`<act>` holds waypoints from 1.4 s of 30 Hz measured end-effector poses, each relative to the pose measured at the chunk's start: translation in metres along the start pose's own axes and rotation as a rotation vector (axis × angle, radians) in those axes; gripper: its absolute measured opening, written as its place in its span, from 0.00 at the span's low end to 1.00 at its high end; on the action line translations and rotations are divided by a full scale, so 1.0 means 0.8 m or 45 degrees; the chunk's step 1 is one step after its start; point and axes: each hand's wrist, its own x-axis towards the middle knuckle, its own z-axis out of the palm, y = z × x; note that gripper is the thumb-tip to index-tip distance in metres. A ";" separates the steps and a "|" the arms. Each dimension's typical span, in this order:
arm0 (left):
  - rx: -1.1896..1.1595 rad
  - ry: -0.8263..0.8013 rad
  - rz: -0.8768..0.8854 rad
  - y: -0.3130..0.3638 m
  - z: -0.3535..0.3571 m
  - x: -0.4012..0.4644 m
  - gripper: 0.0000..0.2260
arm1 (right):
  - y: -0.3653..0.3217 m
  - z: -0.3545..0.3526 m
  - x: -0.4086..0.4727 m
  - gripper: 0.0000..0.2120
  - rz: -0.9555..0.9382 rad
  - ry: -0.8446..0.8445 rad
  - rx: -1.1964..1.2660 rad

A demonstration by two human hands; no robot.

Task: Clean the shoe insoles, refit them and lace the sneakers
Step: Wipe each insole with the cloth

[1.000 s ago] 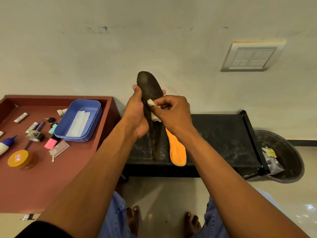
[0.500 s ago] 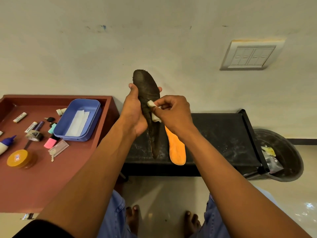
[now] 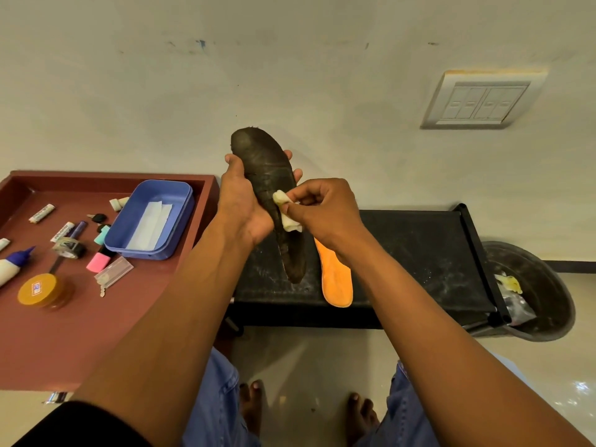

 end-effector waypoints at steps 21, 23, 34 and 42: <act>-0.447 0.162 0.064 0.020 -0.023 0.007 0.33 | 0.002 0.017 -0.015 0.05 0.056 -0.144 -0.260; -0.502 0.146 0.064 0.022 -0.026 0.010 0.32 | 0.008 0.012 -0.011 0.03 0.060 -0.064 -0.371; -0.459 -0.012 0.081 0.011 -0.026 0.006 0.37 | -0.004 -0.002 0.000 0.10 0.529 -0.085 0.610; 0.095 -0.057 0.126 -0.025 -0.005 -0.018 0.38 | -0.006 0.006 -0.005 0.07 0.367 -0.079 0.549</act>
